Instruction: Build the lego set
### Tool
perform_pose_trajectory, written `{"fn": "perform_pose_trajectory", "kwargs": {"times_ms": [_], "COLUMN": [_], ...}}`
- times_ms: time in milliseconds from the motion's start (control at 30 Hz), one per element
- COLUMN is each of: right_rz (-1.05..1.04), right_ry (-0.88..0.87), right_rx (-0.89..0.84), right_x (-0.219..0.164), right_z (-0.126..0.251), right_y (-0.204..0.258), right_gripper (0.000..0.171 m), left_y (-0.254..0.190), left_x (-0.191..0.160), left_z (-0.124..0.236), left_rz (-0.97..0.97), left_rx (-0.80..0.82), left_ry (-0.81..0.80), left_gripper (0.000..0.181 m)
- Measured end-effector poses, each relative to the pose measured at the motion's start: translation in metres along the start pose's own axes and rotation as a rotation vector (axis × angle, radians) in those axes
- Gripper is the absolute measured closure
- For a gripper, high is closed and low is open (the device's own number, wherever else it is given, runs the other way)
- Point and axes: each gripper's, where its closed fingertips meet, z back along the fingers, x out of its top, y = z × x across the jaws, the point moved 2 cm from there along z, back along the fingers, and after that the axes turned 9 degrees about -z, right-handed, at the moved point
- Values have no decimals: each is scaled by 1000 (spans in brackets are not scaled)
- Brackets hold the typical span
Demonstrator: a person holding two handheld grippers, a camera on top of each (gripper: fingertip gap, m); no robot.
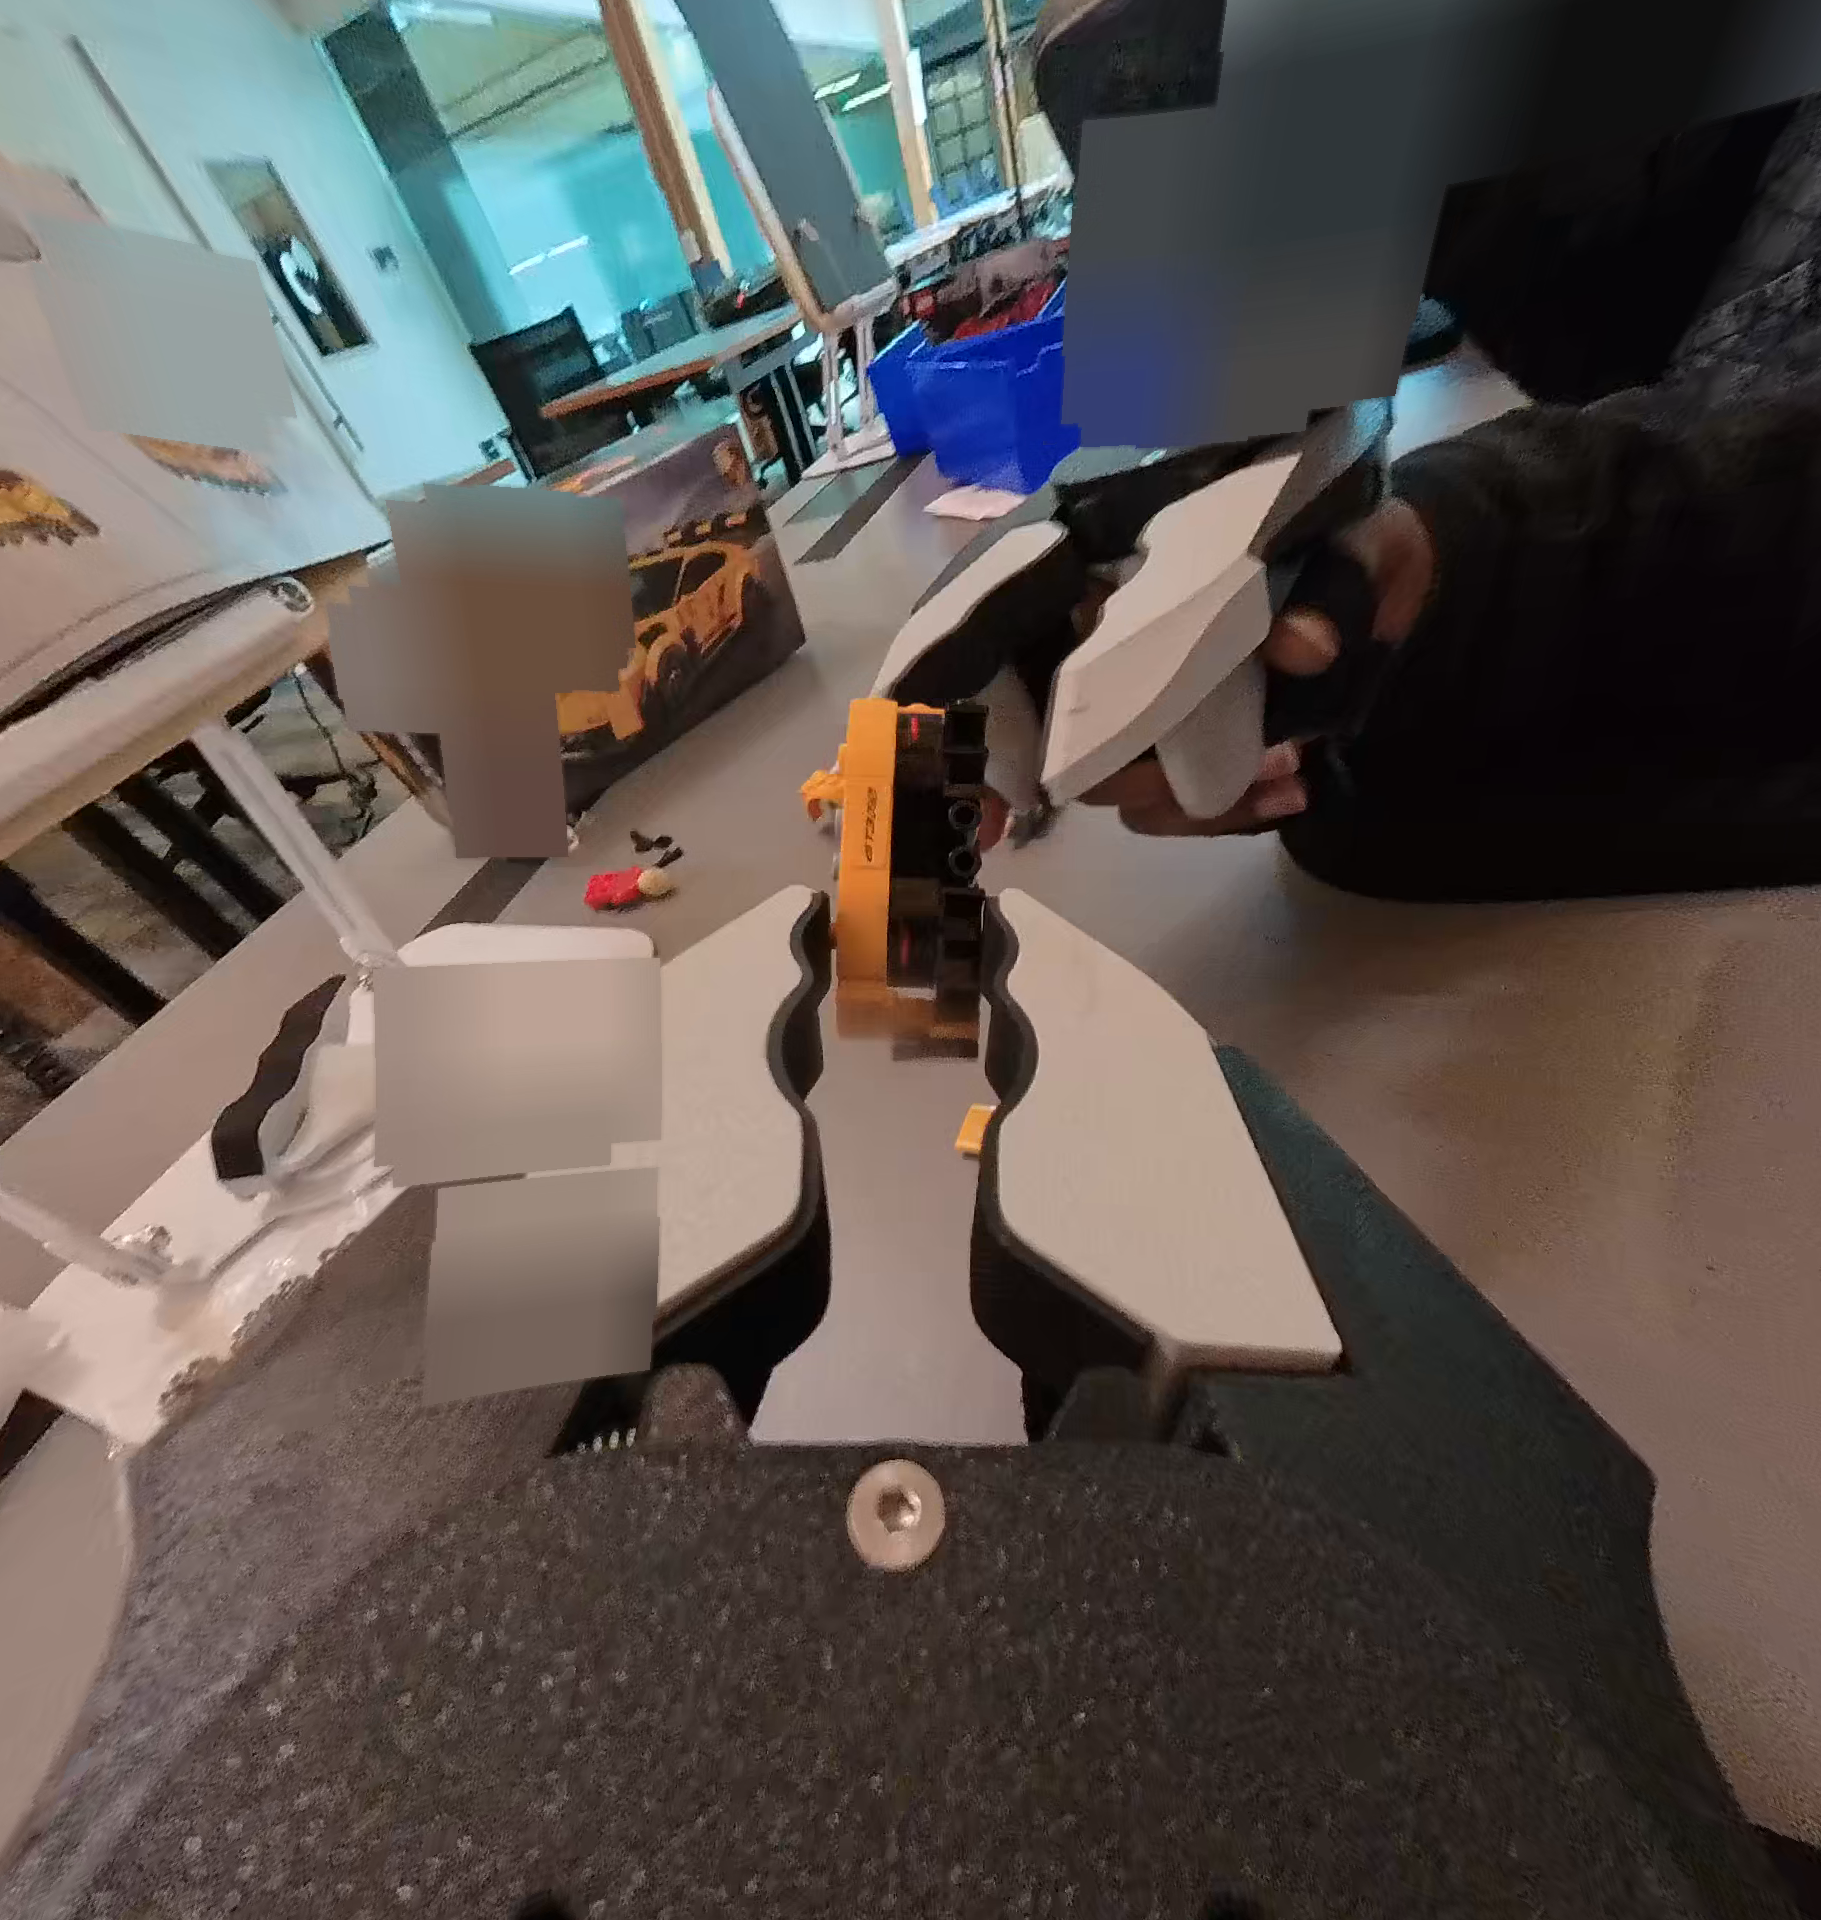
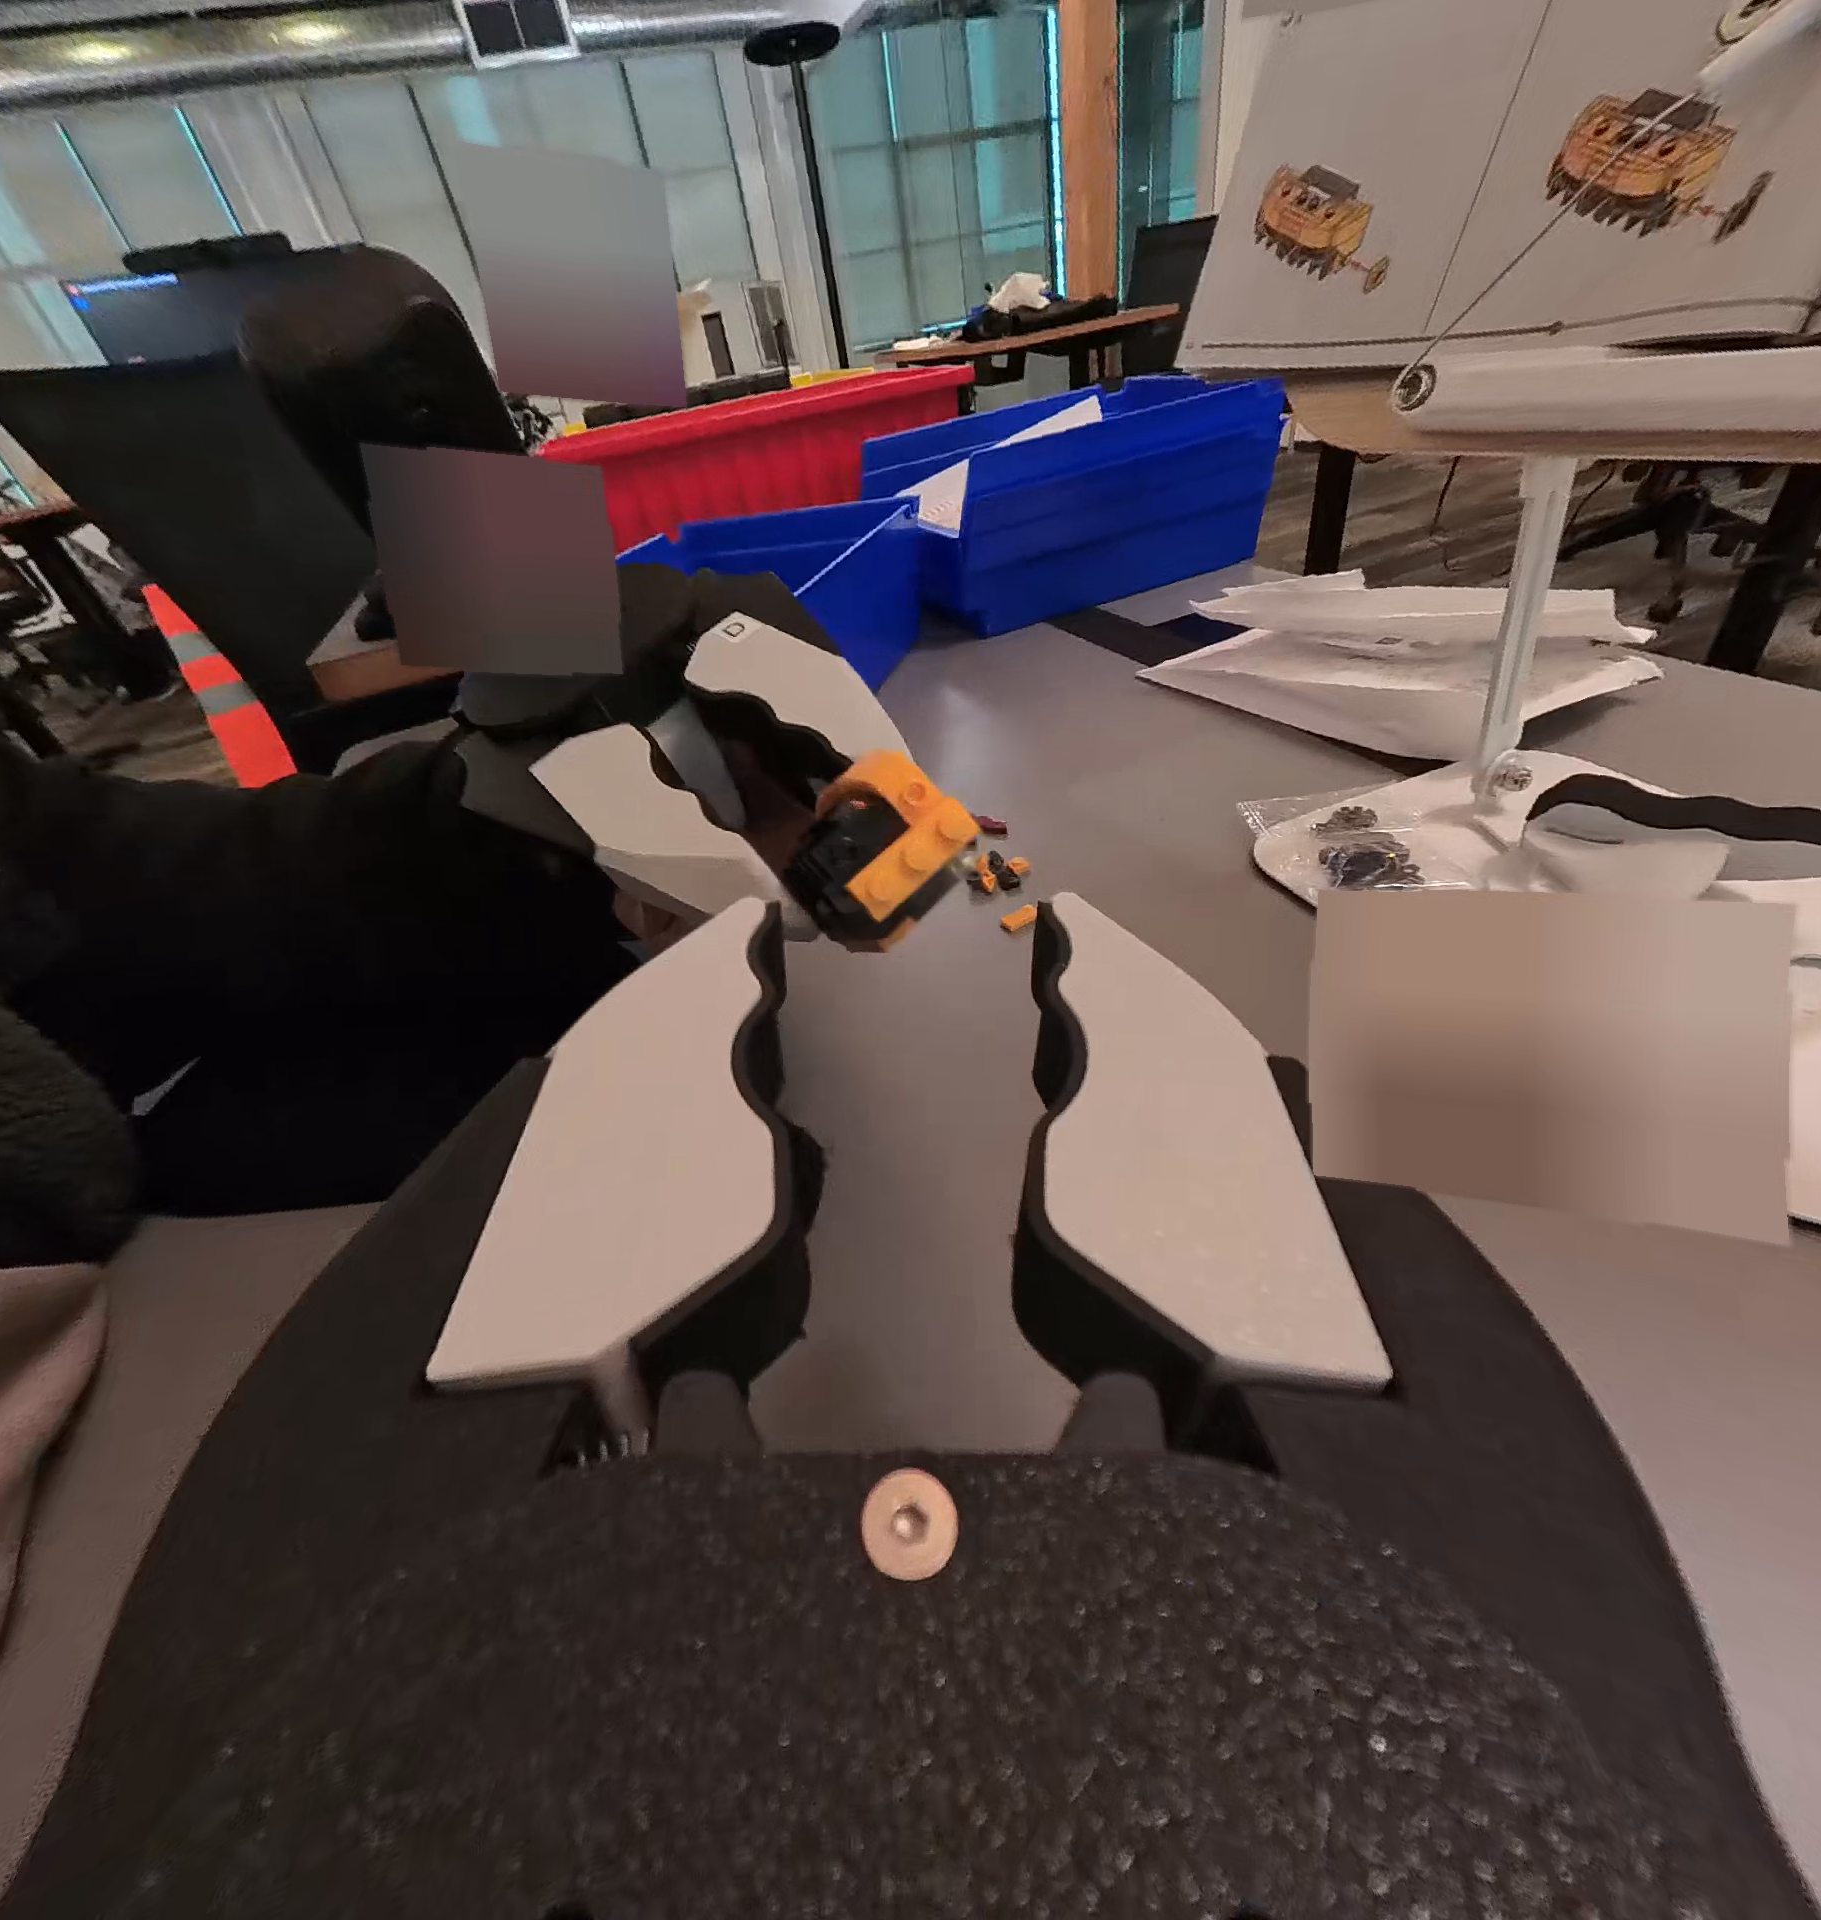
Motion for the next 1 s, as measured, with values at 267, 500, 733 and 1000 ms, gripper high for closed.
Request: {"fn": "perform_pose_trajectory", "kwargs": {"times_ms": [267,500,733,1000], "right_rz": [132,209,233,255], "right_ry": [-2,71,103,137], "right_rx": [128,133,102,123], "right_x": [-2,-13,-18,-27], "right_z": [3,2,3,0], "right_y": [26,31,22,26], "right_gripper": [147,152,147,130], "left_y": [-24,-36,-32,-46], "left_x": [0,-13,-15,-23], "left_z": [-4,-7,-4,-6], "left_rz": [39,35,53,0], "left_rx": [-168,-228,-229,-297], "left_ry": [-24,67,106,185], "left_gripper": [154,154,154,154]}}
